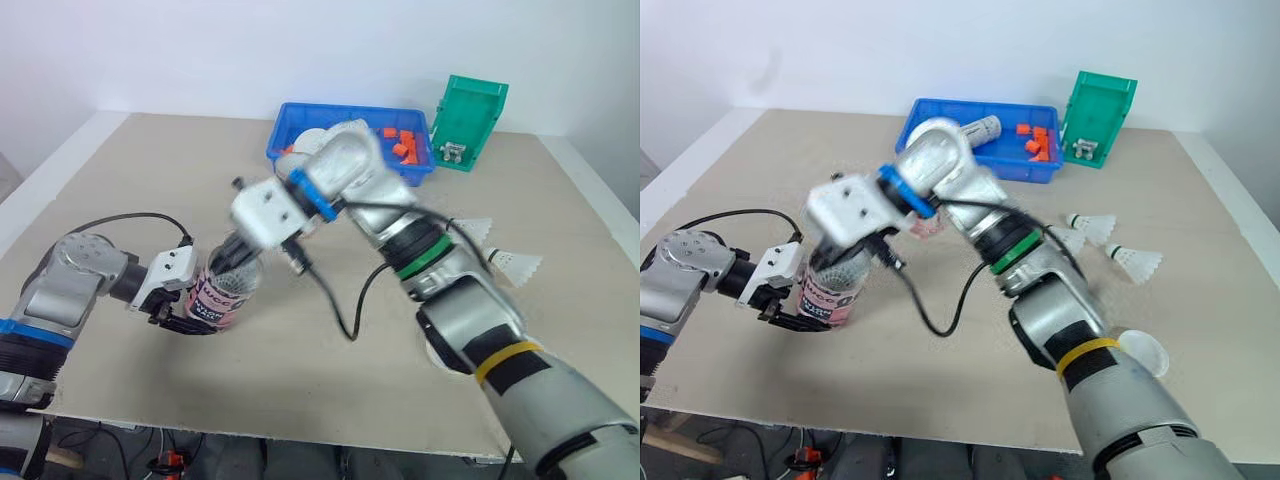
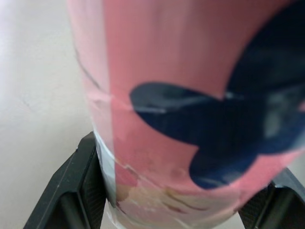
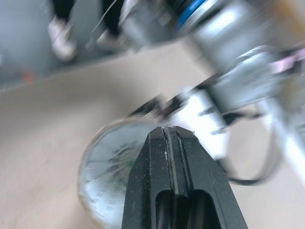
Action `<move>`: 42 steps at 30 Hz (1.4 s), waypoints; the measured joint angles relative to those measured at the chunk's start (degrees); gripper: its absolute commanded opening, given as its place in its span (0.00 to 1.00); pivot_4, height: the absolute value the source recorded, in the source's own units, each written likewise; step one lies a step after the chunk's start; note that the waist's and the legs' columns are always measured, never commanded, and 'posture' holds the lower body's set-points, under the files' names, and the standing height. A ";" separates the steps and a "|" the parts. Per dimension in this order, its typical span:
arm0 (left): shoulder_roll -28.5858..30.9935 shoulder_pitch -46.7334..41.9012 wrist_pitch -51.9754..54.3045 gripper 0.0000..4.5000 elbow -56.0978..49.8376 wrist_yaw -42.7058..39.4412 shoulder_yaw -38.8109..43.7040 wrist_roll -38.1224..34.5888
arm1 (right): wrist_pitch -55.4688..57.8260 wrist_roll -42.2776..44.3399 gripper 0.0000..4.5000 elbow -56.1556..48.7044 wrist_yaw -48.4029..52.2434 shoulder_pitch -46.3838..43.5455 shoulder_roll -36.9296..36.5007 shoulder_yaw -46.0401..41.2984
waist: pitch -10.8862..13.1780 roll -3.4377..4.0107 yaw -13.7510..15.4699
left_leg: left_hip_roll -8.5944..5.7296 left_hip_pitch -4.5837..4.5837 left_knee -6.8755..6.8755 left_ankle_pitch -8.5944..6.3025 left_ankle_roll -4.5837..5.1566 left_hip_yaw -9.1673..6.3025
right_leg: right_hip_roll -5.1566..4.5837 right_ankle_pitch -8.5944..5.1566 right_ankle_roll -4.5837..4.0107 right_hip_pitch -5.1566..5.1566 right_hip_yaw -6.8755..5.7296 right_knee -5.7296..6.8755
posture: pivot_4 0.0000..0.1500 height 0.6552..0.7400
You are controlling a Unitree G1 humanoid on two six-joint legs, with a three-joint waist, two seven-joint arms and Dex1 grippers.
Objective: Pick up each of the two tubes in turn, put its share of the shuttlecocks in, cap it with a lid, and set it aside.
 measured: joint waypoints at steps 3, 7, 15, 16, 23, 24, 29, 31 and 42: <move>-0.33 0.48 0.41 0.67 -0.33 0.60 0.44 -0.41 | 3.78 3.86 0.01 -5.24 0.04 2.68 -6.92 -1.77 | -0.01 -0.01 0.03 | 0.00 0.01 0.00 0.00 0.00 0.01 | -0.02 0.00 -0.01 0.01 0.00 0.00 | 1.00 0.57; -4.02 1.06 1.95 0.67 -1.93 2.37 0.60 -2.80 | 7.98 4.90 0.01 -9.68 -0.01 9.39 -14.67 -4.17 | 0.09 -0.10 -0.06 | 0.02 -0.10 0.05 0.01 0.00 0.22 | -0.08 0.05 0.00 -0.13 0.08 0.00 | 1.00 0.57; -14.62 1.27 6.54 0.67 -8.29 10.55 4.67 -12.42 | 20.12 5.79 0.43 -21.68 -0.86 31.95 -38.18 -14.34 | 0.17 -0.05 -0.38 | -0.05 -0.49 -0.01 -0.14 0.12 0.18 | -0.07 0.08 0.14 -0.36 0.10 -0.06 | 1.00 0.57; -15.49 1.49 6.72 0.67 -8.66 11.07 4.47 -12.70 | 20.59 5.81 0.57 -21.92 -0.95 32.84 -39.16 -15.08 | 0.17 -0.04 -0.86 | -0.04 -0.44 -0.01 -0.17 0.16 0.18 | -0.03 0.04 0.13 -0.34 0.09 -0.03 | 1.00 0.57; -25.02 3.30 3.21 0.67 -6.09 15.25 -0.35 -11.45 | 18.71 2.45 0.72 -22.59 -0.83 41.63 -47.19 -16.98 | 0.18 -0.05 -1.27 | -0.05 -0.34 0.05 -0.16 0.15 0.18 | 0.01 -0.01 0.53 -0.21 0.17 -0.06 | 1.00 0.57; -26.17 3.17 2.40 0.67 -5.15 15.86 -0.76 -10.95 | 18.23 1.92 0.72 -22.53 -0.69 42.50 -47.68 -16.94 | 0.18 -0.05 -1.29 | -0.06 -0.31 0.09 -0.15 0.13 0.20 | 0.01 0.03 0.56 -0.17 0.20 -0.06 | 1.00 0.57; -31.74 2.46 -2.90 0.67 2.01 17.65 -5.14 -7.25 | 16.79 -0.35 0.72 -22.37 -0.41 44.14 -48.76 -16.05 | 0.19 -0.06 -1.43 | -0.15 -0.26 0.20 -0.03 0.02 0.29 | -0.02 0.09 0.47 -0.12 0.43 -0.09 | 1.00 0.57; -32.00 2.43 -7.00 0.67 4.47 18.13 -6.27 -5.13 | 16.57 -0.90 0.72 -22.50 -0.40 45.48 -48.80 -15.87 | 0.19 -0.06 -1.46 | -0.15 -0.24 0.20 -0.02 0.01 0.29 | -0.02 0.10 0.47 -0.11 0.45 -0.09 | 1.00 0.57; -32.80 3.53 -14.85 0.67 8.69 19.70 -6.47 -4.56 | 14.09 -7.15 0.72 -21.42 -1.36 47.19 -46.83 -10.32 | 0.05 0.01 -1.49 | -0.22 0.48 0.19 0.01 0.02 0.34 | -0.09 0.15 0.46 0.45 0.49 -0.12 | 1.00 0.57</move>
